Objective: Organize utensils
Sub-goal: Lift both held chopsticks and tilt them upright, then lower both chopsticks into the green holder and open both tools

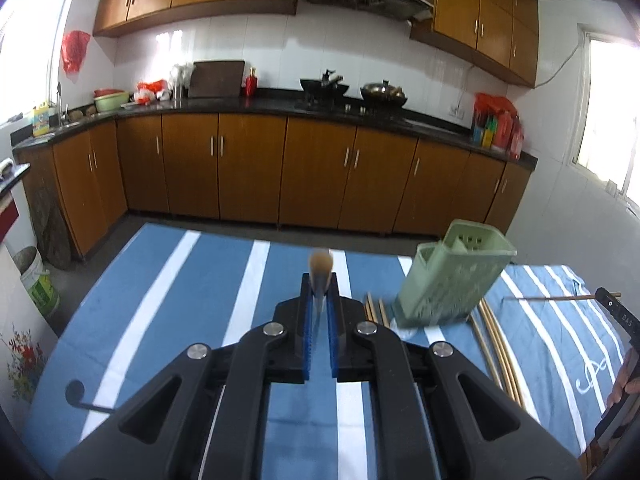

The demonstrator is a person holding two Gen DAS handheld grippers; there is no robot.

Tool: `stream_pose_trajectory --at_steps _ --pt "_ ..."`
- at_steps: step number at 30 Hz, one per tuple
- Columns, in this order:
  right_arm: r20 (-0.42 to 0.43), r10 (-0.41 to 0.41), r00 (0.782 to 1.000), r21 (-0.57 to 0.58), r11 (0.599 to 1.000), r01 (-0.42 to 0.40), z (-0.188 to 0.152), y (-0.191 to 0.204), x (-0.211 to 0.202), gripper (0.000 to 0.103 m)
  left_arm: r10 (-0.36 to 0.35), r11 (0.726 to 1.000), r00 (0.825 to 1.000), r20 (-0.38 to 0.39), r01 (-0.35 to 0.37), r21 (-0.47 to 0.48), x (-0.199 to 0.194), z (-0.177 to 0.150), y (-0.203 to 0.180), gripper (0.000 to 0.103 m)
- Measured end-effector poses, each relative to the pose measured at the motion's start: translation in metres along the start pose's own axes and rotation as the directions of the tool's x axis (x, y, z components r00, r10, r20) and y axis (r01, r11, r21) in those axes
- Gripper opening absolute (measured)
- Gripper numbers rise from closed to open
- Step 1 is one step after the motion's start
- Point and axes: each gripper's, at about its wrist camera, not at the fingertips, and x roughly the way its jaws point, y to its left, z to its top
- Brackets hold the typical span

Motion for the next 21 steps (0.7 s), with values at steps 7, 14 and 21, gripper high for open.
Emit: stream_pose_trajectory --at_steps 7,14,21 --pt "0.049 -0.004 0.999 -0.002 1.0 0.004 0.024 0.004 0.002 0.007 0.014 1.0 1.0 0.027 -0.014 0.023 0.0 0.02 -0.004 0.008" --pt "0.173 0.049 0.984 -0.009 0.999 -0.048 0.073 0.02 -0.017 0.007 0.007 1.0 0.992 0.123 -0.011 0.029 -0.015 0.063 -0.017 0.008" --pt "0.357 0.179 0.917 -0.018 0.983 -0.184 0.119 0.056 -0.053 0.007 -0.068 0.998 0.959 0.273 0.068 0.011 -0.044 0.116 -0.052 0.008"
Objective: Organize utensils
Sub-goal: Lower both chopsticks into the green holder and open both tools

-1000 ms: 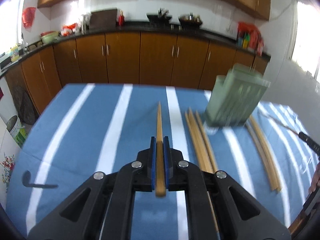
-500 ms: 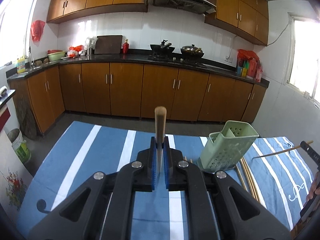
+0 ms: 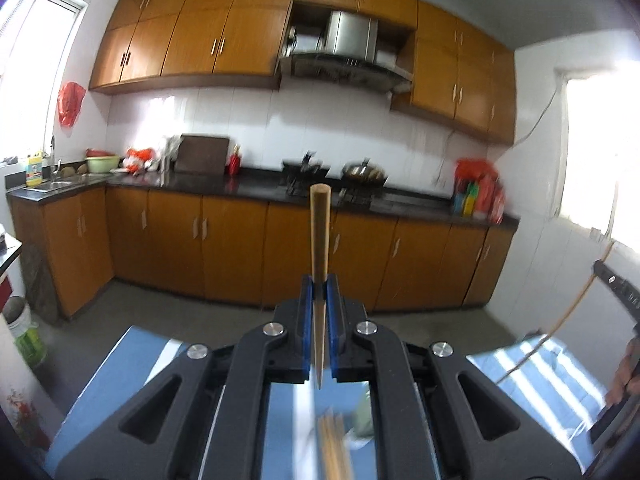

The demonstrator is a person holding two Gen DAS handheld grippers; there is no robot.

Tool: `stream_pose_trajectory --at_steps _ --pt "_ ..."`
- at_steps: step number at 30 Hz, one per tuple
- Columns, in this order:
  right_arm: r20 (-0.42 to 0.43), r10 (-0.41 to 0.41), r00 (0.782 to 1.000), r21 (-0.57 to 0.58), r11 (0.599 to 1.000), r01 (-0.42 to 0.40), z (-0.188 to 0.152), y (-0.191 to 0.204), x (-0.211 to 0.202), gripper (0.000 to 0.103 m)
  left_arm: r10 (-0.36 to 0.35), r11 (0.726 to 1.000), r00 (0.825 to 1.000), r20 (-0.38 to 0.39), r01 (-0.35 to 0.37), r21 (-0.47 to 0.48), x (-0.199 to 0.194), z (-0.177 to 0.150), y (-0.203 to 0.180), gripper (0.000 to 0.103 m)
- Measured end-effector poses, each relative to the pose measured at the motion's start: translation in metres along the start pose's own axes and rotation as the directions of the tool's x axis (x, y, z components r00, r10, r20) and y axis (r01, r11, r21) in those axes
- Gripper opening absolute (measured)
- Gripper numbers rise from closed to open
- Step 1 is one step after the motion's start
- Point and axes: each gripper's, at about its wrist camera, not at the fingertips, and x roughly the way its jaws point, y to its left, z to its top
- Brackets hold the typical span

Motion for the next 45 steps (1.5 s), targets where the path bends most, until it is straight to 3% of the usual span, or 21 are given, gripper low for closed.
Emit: stream_pose_trajectory --at_steps 6,11,16,20,24,30,33,35,37,39,40,41,43,45 --pt "0.076 0.078 0.994 -0.015 0.997 -0.077 -0.003 0.029 0.011 0.007 -0.093 0.995 0.994 0.059 0.095 -0.026 0.005 0.014 -0.037 0.008" --pt "-0.029 0.068 0.997 -0.021 0.997 -0.068 -0.038 0.033 0.047 0.007 -0.146 0.989 0.989 -0.005 0.146 -0.025 0.038 -0.016 -0.061 0.008" --pt "-0.117 0.056 0.992 -0.024 0.998 -0.059 -0.062 0.032 0.056 0.007 -0.125 0.991 0.99 -0.061 0.128 0.032 0.066 -0.048 -0.076 0.008" --pt "-0.163 0.063 0.985 -0.013 0.998 -0.066 -0.067 0.031 0.056 0.009 -0.116 0.993 0.987 -0.108 0.117 0.001 0.075 -0.061 -0.069 0.008" --pt "-0.166 0.06 0.984 -0.015 0.998 -0.063 -0.065 0.029 0.044 0.037 -0.102 0.995 0.989 -0.111 0.1 -0.017 0.071 -0.062 -0.056 0.023" --pt "-0.155 0.028 0.988 -0.002 1.0 -0.029 -0.062 0.014 0.018 0.037 -0.073 0.997 0.992 -0.102 0.069 -0.04 0.044 -0.062 -0.035 0.034" --pt "-0.203 -0.019 0.979 0.001 1.0 0.02 -0.076 -0.002 0.007 0.037 -0.061 0.996 0.993 -0.104 0.054 -0.068 0.026 -0.072 -0.018 0.038" --pt "-0.269 -0.056 0.962 0.008 0.998 0.06 -0.094 -0.016 0.005 0.037 -0.052 0.995 0.992 -0.112 0.042 -0.095 0.014 -0.085 -0.005 0.038" --pt "-0.38 -0.078 0.922 0.009 0.996 0.088 -0.125 -0.028 0.009 0.037 -0.033 0.993 0.991 -0.131 0.018 -0.114 0.009 -0.096 0.006 0.038" --pt "-0.485 -0.084 0.871 0.01 0.995 0.102 -0.155 -0.037 0.016 0.027 -0.013 0.991 0.985 -0.172 -0.009 -0.13 0.008 -0.113 0.017 0.039" --pt "-0.555 -0.072 0.829 0.015 0.995 0.097 -0.175 -0.039 0.021 0.02 -0.006 0.992 0.979 -0.203 -0.02 -0.127 0.01 -0.122 0.019 0.039" --pt "-0.609 -0.06 0.791 0.02 0.996 0.09 -0.192 -0.041 0.025 0.019 0.007 0.992 0.969 -0.245 -0.037 -0.118 0.013 -0.135 0.022 0.038" --pt "-0.668 -0.041 0.743 0.02 0.997 0.073 -0.216 -0.041 0.028 0.017 0.015 0.993 0.949 -0.314 -0.052 -0.108 0.02 -0.155 0.026 0.038" --pt "-0.703 -0.032 0.71 0.01 0.998 0.055 -0.235 -0.037 0.029 0.017 0.015 0.993 0.92 -0.391 -0.059 -0.1 0.027 -0.177 0.029 0.038"
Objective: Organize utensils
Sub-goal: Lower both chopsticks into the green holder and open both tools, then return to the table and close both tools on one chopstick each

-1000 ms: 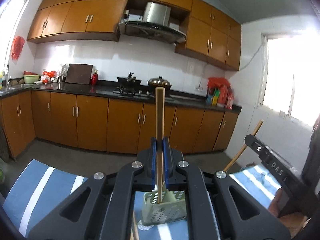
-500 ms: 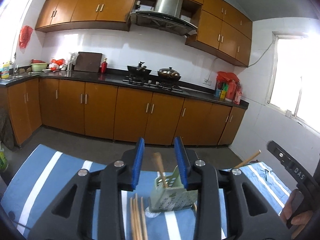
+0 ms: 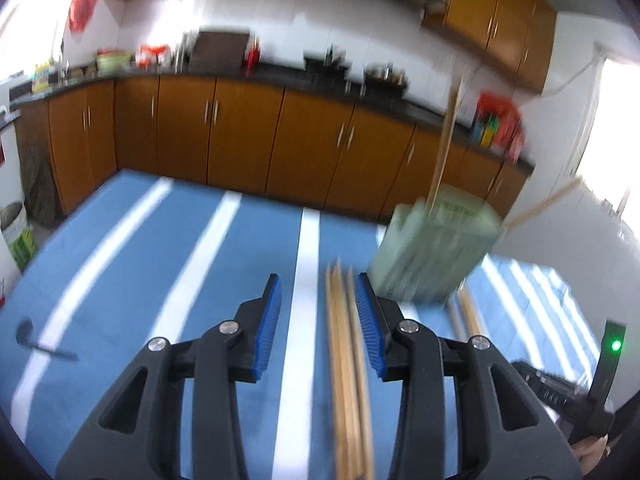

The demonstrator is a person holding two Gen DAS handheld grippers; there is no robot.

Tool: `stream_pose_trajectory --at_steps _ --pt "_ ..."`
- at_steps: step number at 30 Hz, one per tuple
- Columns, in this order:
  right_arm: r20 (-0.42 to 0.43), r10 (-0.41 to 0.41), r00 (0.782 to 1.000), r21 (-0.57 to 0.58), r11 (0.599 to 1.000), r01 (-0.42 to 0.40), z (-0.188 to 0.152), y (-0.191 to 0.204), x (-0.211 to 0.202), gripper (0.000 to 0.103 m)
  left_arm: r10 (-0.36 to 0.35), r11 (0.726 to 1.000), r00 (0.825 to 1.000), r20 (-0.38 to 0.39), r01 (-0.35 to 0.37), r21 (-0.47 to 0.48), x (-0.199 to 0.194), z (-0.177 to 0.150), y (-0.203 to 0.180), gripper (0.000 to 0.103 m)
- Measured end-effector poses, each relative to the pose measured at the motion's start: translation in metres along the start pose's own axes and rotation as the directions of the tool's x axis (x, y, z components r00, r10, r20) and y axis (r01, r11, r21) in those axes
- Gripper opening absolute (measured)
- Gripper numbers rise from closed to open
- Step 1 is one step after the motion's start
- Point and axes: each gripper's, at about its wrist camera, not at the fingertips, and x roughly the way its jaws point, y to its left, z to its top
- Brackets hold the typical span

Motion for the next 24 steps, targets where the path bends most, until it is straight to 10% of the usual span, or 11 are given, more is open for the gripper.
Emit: stream_pose_trajectory --at_steps 24 --pt "-0.007 -0.116 0.993 -0.016 0.993 0.116 -0.009 -0.01 0.008 0.008 -0.028 0.991 0.956 -0.291 0.065 0.117 0.055 -0.075 -0.011 0.019"
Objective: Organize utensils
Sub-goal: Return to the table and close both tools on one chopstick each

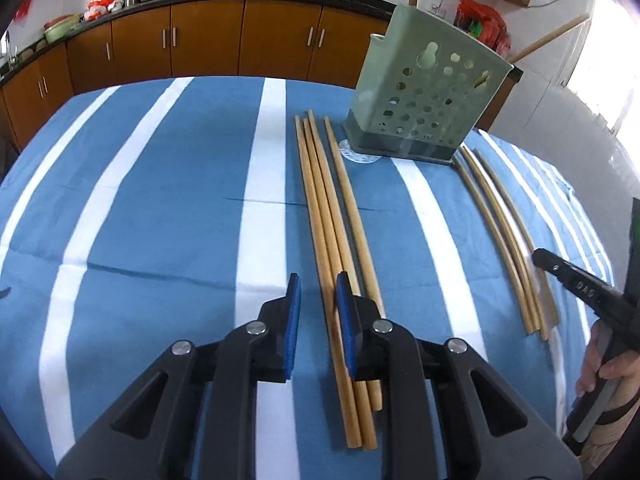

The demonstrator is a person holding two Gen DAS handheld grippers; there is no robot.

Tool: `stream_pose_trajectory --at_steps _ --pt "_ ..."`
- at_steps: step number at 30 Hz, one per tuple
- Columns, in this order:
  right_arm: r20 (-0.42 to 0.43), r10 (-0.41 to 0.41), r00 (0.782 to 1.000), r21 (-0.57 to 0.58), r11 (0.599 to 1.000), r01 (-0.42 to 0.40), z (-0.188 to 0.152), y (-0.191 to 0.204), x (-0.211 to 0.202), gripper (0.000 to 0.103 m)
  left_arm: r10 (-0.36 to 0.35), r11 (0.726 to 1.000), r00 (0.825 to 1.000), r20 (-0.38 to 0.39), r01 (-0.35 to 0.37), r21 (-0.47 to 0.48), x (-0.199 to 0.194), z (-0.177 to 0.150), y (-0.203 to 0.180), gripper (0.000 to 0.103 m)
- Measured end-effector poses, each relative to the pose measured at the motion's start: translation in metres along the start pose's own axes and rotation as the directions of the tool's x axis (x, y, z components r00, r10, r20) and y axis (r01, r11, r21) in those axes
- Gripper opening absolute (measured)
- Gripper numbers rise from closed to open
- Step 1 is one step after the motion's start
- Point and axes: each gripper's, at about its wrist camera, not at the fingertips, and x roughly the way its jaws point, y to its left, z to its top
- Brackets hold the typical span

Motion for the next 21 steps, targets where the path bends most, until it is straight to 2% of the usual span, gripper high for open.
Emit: stream_pose_trajectory --at_steps 5,8,12,14,16,21 --pt "0.001 -0.01 1.0 -0.01 1.0 0.01 0.0 0.002 0.0 0.008 0.02 1.0 1.0 -0.003 -0.02 0.023 0.001 0.001 0.0 0.02" --pt "0.002 -0.025 1.0 -0.03 0.999 0.025 -0.001 0.006 -0.001 0.008 0.068 0.996 0.998 -0.004 -0.068 0.066 0.004 0.0 -0.01 0.019" --pt "-0.003 0.002 1.0 -0.031 1.0 -0.003 -0.003 0.008 -0.002 0.009 0.096 0.991 0.995 0.004 -0.096 0.09 0.006 0.0 -0.014 0.017" --pt "0.003 -0.005 1.0 -0.05 0.999 0.005 -0.004 0.01 -0.001 0.008 0.11 0.991 0.994 0.005 -0.11 0.077 0.007 0.002 -0.009 0.008" --pt "0.004 -0.006 1.0 -0.057 0.998 0.006 -0.002 0.009 0.0 0.008 0.105 0.993 0.994 0.005 -0.105 0.054 0.008 0.005 0.0 0.008" --pt "0.025 -0.071 0.997 -0.039 0.997 0.072 0.006 -0.008 0.003 0.008 0.166 0.986 0.986 0.016 -0.165 -0.026 0.009 0.019 0.037 0.008"
